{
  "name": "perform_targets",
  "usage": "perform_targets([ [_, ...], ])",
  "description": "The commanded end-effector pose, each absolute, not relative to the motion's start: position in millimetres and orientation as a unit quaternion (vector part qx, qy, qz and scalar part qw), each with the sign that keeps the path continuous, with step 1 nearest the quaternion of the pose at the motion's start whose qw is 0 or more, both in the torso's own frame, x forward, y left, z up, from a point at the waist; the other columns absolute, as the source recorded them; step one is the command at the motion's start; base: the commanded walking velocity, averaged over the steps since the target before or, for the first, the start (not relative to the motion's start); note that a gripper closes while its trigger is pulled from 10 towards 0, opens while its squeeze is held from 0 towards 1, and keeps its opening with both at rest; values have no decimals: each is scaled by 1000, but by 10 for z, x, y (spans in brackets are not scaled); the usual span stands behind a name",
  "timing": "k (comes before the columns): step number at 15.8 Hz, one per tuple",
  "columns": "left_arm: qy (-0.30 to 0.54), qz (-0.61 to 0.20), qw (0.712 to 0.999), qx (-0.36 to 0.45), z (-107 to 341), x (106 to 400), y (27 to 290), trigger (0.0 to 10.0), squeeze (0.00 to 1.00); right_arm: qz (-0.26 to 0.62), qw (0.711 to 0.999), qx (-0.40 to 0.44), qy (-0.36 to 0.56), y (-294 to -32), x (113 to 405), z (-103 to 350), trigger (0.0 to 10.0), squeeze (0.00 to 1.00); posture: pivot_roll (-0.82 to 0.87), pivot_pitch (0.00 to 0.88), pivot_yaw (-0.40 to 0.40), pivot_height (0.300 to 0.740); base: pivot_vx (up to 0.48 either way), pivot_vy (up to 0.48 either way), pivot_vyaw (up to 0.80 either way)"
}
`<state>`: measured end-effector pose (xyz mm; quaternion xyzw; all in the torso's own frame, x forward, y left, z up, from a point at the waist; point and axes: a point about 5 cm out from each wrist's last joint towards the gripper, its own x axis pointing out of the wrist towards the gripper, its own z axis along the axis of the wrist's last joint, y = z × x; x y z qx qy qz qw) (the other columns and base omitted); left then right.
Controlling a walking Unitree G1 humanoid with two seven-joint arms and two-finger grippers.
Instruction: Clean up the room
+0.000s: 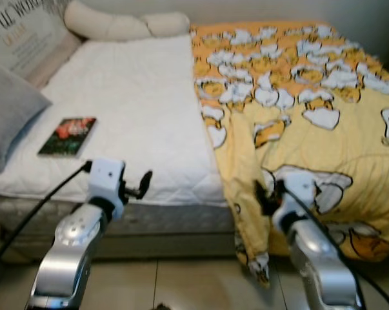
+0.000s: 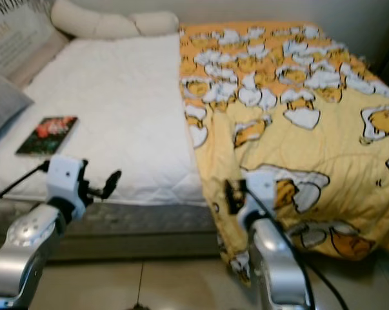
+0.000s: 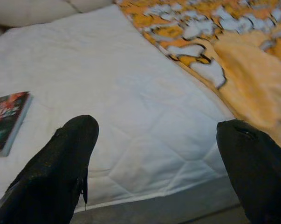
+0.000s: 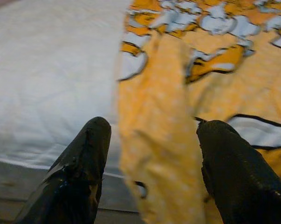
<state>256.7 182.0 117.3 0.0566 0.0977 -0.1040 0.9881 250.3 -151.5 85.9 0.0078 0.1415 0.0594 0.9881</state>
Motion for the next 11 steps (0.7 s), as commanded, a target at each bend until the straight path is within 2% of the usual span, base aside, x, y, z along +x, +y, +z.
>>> perform_targets([
  [1,96,-101,989,41,1175,2556,1779,10000,0,55,988,2,144,-1563,2491,860,10000,0,17,0,71,740,0,0,0],
  [5,97,-81,992,12,1137,2502,1741,10000,0,81,988,-15,134,-1541,2508,888,10000,0,20,0,44,740,0,0,0],
  [11,79,-68,994,11,1148,2429,1738,10000,0,102,985,-28,134,-1562,2524,881,10000,0,32,0,14,740,0,0,0],
])
